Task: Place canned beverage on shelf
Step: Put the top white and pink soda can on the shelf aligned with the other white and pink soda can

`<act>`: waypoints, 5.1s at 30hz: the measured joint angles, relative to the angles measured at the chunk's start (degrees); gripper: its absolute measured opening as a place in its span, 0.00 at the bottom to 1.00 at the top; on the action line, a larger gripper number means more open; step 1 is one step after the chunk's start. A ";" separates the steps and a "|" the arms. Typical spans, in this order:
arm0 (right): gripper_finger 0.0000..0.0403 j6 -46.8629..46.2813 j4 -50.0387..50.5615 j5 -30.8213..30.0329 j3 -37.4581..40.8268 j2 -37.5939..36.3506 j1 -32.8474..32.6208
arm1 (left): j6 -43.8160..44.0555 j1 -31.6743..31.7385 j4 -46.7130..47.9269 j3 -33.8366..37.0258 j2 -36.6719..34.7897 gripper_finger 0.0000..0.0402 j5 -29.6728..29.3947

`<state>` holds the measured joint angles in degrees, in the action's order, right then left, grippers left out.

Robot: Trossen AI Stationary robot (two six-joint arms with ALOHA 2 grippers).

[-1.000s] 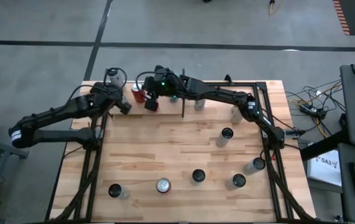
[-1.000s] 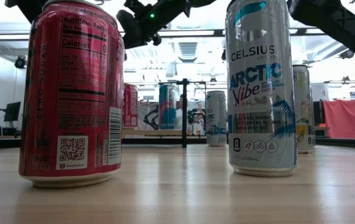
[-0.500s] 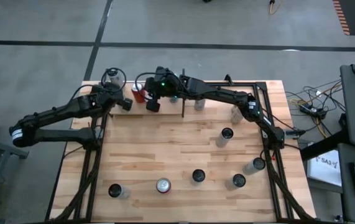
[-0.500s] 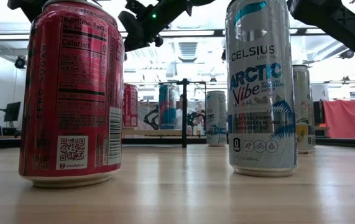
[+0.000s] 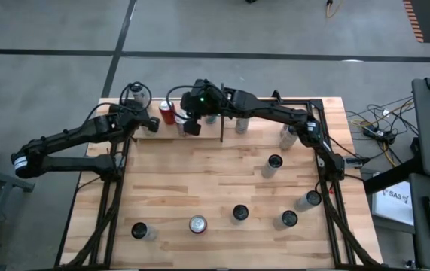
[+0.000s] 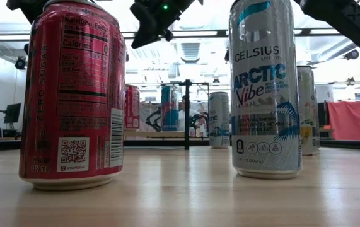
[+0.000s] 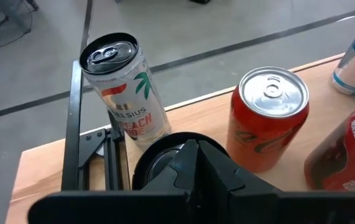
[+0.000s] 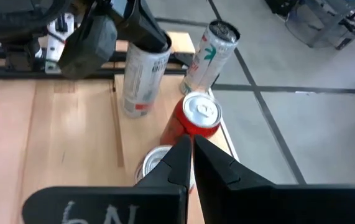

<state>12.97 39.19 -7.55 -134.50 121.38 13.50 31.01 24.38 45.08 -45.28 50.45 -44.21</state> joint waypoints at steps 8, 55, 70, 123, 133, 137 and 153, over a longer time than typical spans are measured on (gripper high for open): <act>0.02 0.14 5.79 0.02 0.00 -1.04 -0.24 | 1.31 0.00 0.05 0.07 -0.01 0.00 -1.24; 0.02 -6.56 22.13 0.01 0.02 -4.11 -2.59 | 2.20 0.00 6.95 -0.20 -5.67 0.00 4.61; 0.02 -7.08 23.18 -0.02 0.04 -4.11 -3.13 | -2.40 -0.02 3.95 -1.23 -5.85 0.00 8.20; 0.02 -8.47 23.62 -0.02 0.04 -4.26 -3.15 | 7.67 0.04 13.27 -4.15 1.36 0.00 -0.41; 0.02 -7.88 23.62 -0.02 0.04 -4.26 -3.15 | 4.69 0.02 16.09 -8.48 1.25 0.00 2.18; 0.02 -7.82 23.64 -0.02 0.04 -4.26 -3.15 | -1.19 0.04 16.20 -11.13 1.23 0.00 3.37; 0.02 -7.93 25.22 -0.02 0.04 -4.26 -3.15 | -16.40 0.03 20.11 -11.96 1.23 0.00 19.23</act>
<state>5.04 64.40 -7.58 -134.45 117.12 10.35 14.61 24.41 65.19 -57.23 51.68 -24.98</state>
